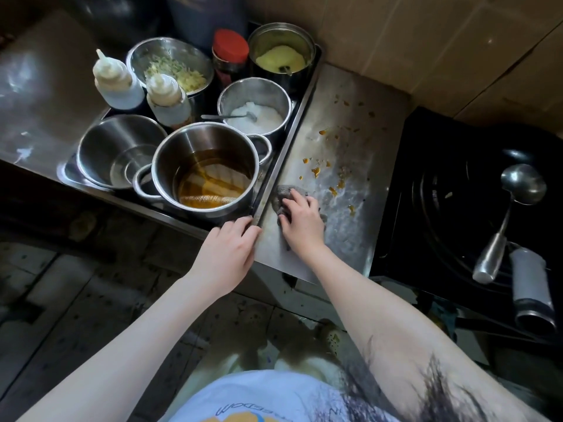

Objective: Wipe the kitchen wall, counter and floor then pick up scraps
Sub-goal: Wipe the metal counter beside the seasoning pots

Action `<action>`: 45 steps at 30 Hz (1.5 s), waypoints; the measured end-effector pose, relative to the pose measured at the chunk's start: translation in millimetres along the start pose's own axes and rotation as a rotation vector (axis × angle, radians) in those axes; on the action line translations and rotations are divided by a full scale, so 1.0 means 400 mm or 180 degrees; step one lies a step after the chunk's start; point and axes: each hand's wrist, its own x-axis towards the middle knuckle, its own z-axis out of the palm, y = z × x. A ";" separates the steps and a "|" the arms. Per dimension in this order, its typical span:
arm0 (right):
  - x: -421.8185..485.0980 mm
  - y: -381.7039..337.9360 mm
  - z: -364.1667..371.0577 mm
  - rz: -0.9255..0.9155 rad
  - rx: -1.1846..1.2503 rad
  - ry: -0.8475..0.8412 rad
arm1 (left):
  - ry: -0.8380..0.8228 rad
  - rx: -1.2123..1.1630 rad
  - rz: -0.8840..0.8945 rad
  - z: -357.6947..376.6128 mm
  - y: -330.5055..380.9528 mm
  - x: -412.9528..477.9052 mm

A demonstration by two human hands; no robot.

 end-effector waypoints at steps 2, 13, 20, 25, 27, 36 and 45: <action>0.014 0.009 -0.004 -0.0031 -0.0064 -0.0006 | 0.0017 -0.0022 0.0016 0.000 -0.003 0.002; -0.013 0.239 -0.130 0.1478 0.0208 0.0729 | -0.0167 -0.0250 0.0327 0.042 0.074 0.045; -0.005 0.174 -0.091 0.1123 0.0114 0.0598 | -0.0214 -0.0329 0.0181 0.050 0.076 0.045; 0.012 0.052 -0.039 -0.0481 -0.0033 -0.0185 | -0.0174 -0.0324 -0.0059 0.034 0.070 0.035; 0.020 0.026 -0.024 -0.0907 -0.0202 -0.0324 | -0.0164 -0.0313 -0.0140 0.031 0.069 0.027; 0.110 0.038 -0.045 -0.0463 -0.0049 -0.0062 | -0.0153 -0.0193 -0.0287 0.031 0.072 0.031; 0.143 0.264 -0.161 0.1113 -0.0104 0.0487 | -0.0153 0.0018 -0.0046 0.052 0.115 0.105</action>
